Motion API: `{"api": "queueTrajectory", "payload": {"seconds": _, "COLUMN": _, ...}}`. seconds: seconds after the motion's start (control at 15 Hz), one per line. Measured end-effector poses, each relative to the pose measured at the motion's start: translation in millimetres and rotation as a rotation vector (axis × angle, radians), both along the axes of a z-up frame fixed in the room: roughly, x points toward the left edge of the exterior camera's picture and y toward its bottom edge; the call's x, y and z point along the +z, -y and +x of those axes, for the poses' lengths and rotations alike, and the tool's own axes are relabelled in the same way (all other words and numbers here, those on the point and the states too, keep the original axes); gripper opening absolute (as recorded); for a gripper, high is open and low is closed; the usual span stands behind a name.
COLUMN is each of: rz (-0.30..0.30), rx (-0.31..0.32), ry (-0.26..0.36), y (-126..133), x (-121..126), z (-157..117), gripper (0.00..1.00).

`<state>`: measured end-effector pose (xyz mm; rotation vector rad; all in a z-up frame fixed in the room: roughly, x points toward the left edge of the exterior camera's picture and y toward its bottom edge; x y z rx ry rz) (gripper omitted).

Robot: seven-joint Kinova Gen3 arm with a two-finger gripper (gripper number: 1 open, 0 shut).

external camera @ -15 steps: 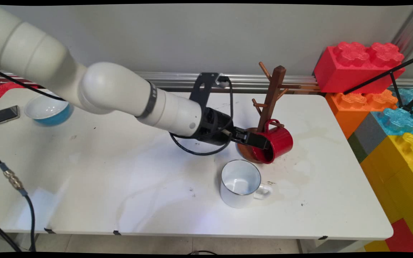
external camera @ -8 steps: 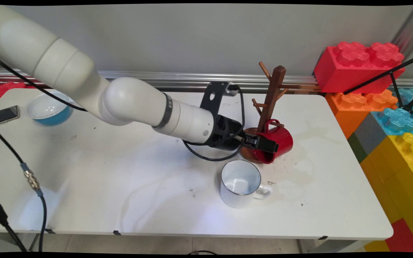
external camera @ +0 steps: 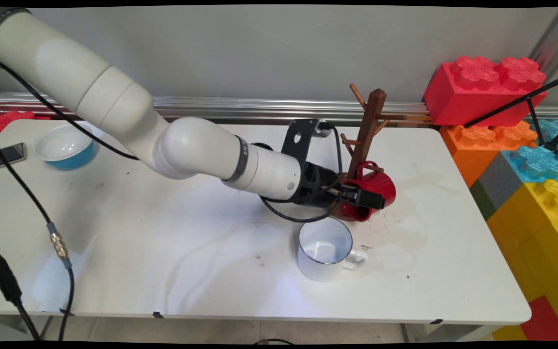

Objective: Pick up the red mug from the rack

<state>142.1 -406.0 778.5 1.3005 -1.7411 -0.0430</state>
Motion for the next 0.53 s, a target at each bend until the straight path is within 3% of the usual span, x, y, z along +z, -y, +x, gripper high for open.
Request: {"api": "queueTrajectory", "payload": {"seconds": 0.53, "rz": 0.018, "rx": 0.013, "ry": -0.041, "y": 3.2, "x": -11.0, "z": -9.9, "gripper": 1.0}}
